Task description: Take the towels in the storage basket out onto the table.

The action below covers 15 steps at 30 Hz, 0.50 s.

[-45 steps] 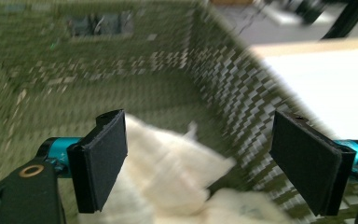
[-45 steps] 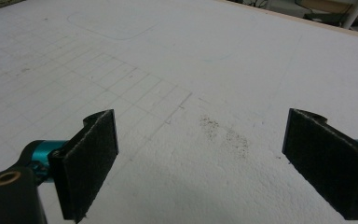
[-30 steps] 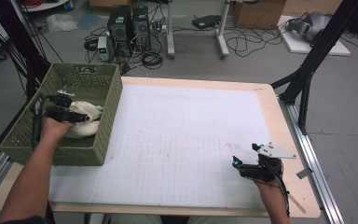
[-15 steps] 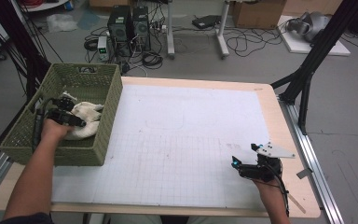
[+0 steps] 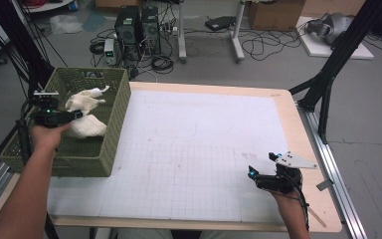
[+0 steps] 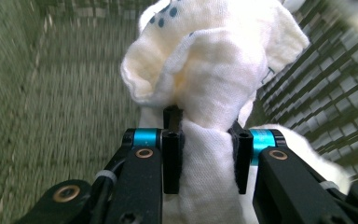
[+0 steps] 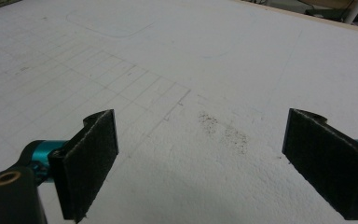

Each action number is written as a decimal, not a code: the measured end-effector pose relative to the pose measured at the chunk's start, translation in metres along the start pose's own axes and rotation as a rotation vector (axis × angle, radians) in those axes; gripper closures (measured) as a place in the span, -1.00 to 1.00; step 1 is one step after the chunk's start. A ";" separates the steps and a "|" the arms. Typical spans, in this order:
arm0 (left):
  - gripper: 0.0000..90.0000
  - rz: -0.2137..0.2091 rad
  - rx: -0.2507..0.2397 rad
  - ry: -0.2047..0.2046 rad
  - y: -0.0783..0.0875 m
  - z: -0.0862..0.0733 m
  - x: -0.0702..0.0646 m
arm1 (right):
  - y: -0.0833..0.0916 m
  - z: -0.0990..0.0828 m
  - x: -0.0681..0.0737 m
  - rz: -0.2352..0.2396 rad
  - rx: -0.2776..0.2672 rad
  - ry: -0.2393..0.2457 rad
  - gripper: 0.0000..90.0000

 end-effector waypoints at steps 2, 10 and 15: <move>0.62 -0.006 -0.032 0.004 0.004 0.002 0.000 | 0.001 0.000 0.000 -0.001 -0.003 -0.005 -0.79; 0.64 -0.077 -0.234 -0.020 0.036 0.022 -0.008 | 0.002 0.001 0.000 -0.002 -0.008 -0.006 -0.79; 0.63 -0.100 -0.326 -0.054 0.055 0.036 -0.018 | 0.001 0.001 0.000 0.000 -0.010 0.004 -0.79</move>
Point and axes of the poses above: each handheld gripper's, and its own axes: y roughly backward along the jaws, z roughly out of its top, x roughly to its left, the point moved 4 cm from there along -y, roughly forward along the jaws, and after that the axes turned 6 degrees about -y, right-handed, at the moved point
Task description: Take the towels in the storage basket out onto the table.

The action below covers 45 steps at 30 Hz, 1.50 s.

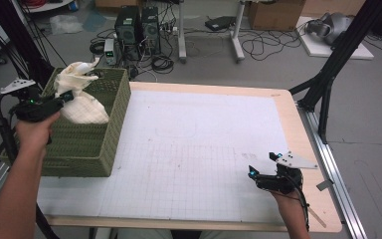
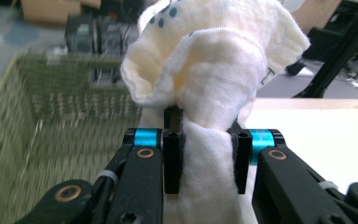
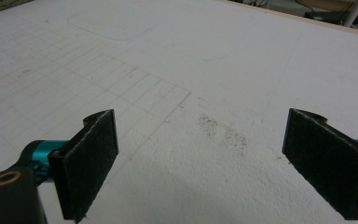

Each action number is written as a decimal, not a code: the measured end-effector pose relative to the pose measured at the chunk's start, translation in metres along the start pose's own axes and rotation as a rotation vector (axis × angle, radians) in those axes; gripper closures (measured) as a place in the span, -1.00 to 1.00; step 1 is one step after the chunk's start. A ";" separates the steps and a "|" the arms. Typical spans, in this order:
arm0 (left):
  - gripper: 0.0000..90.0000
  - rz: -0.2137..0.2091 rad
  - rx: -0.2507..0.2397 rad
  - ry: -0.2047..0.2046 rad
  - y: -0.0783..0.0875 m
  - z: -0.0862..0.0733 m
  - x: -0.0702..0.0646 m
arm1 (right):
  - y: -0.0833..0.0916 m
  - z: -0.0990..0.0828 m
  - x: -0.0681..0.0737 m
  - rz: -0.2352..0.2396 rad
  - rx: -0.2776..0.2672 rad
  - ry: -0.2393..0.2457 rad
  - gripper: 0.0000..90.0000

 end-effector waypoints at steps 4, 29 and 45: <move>0.63 -0.053 -0.076 -0.041 0.010 0.020 -0.018 | -0.001 0.000 0.002 0.004 0.005 0.008 -0.79; 0.63 -0.462 -0.182 -0.159 0.006 0.043 -0.141 | 0.000 0.000 0.002 0.001 -0.002 0.008 -0.79; 0.63 -0.650 -0.058 -0.211 -0.055 -0.010 -0.236 | 0.002 0.000 -0.002 -0.014 -0.008 0.000 -0.79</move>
Point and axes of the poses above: each handheld gripper's, and its own axes: y roughly backward along the jaws, z roughly out of its top, x roughly to its left, the point moved 4 cm from there along -y, roughly forward along the jaws, and after that the axes turned 6 degrees about -y, right-handed, at the moved point
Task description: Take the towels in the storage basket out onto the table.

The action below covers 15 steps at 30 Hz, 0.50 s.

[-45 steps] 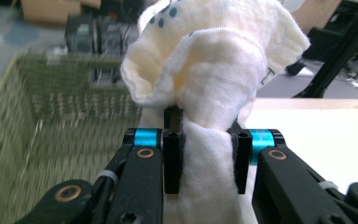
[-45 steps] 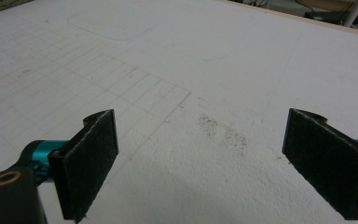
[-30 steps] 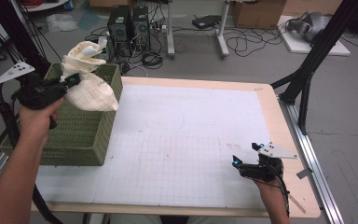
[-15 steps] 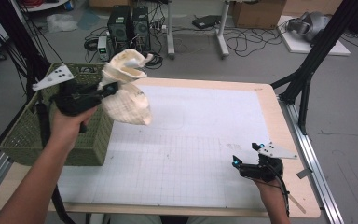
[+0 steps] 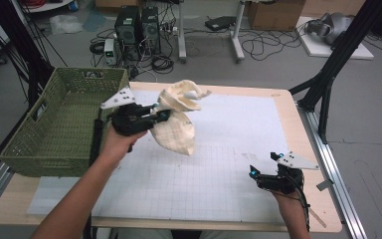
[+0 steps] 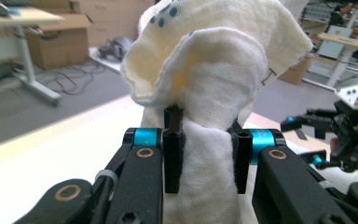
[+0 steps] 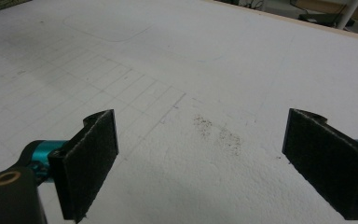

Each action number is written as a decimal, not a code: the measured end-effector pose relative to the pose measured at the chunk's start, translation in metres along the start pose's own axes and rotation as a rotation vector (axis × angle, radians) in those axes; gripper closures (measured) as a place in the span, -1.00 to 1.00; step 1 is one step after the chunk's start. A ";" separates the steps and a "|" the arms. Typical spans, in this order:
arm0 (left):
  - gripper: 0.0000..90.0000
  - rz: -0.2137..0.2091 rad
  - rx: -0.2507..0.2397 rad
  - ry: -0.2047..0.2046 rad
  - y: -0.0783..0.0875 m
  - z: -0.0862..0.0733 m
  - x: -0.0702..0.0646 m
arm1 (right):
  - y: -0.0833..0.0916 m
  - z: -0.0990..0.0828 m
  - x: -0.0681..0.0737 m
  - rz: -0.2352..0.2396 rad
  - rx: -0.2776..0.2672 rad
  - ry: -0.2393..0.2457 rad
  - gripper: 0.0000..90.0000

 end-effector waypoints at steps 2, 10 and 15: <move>0.63 -0.016 0.025 -0.007 -0.015 -0.010 -0.007 | 0.001 0.000 0.000 -0.001 0.003 -0.004 -0.79; 0.61 -0.073 0.101 -0.039 -0.055 -0.048 -0.028 | 0.002 -0.001 -0.003 -0.012 0.000 -0.005 -0.79; 0.59 -0.075 0.132 -0.009 -0.071 -0.071 -0.032 | 0.003 -0.001 -0.004 -0.017 0.003 -0.006 -0.79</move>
Point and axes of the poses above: each handheld gripper's, and its own axes: y roughly backward along the jaws, z roughly out of its top, x roughly to its left, the point moved 4 cm from there along -y, roughly forward along the jaws, and after that the axes turned 6 degrees about -y, right-handed, at the moved point
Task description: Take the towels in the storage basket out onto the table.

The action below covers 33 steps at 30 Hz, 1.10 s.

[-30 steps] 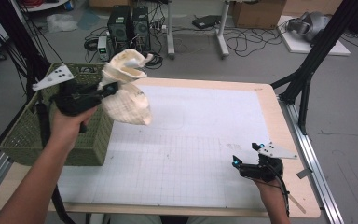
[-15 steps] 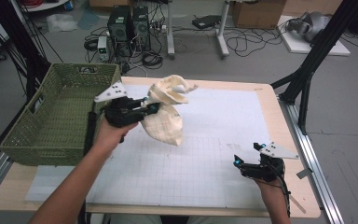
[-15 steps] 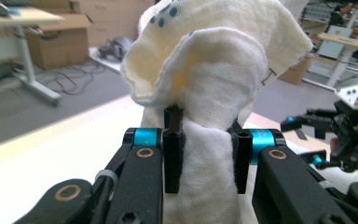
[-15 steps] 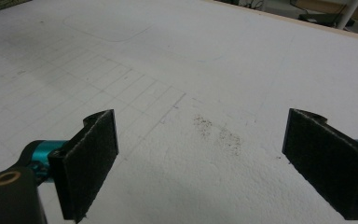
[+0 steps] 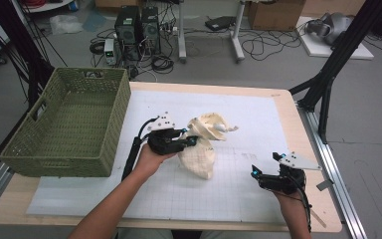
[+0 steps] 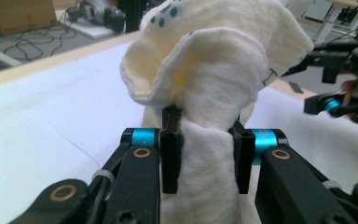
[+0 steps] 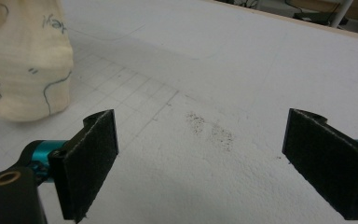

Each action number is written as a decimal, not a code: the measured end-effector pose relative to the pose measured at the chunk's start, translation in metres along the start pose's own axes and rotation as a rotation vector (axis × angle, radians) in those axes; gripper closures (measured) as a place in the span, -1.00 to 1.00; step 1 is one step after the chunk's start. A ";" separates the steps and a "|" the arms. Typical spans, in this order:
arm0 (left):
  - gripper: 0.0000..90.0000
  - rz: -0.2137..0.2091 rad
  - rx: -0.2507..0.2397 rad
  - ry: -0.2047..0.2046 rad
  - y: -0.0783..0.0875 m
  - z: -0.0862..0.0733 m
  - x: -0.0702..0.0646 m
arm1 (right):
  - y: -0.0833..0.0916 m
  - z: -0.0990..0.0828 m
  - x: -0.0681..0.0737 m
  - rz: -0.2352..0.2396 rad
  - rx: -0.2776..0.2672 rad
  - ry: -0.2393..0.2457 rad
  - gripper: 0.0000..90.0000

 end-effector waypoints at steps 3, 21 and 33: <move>0.58 0.002 0.022 0.021 -0.007 -0.013 0.002 | -0.001 0.000 0.000 -0.003 0.002 -0.004 -0.79; -0.54 0.191 0.111 0.172 -0.002 -0.034 0.028 | -0.003 -0.004 -0.005 -0.029 0.034 -0.006 -0.79; -0.62 0.270 0.053 0.116 0.063 -0.052 0.031 | -0.008 -0.002 0.000 -0.017 0.036 -0.010 -0.79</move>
Point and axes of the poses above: each handheld gripper's, and its own axes: y roughly backward along the jaws, z roughly out of its top, x roughly to its left, the point moved 4 cm from there along -y, roughly forward along the jaws, and after that the axes turned 6 degrees about -y, right-handed, at the moved point
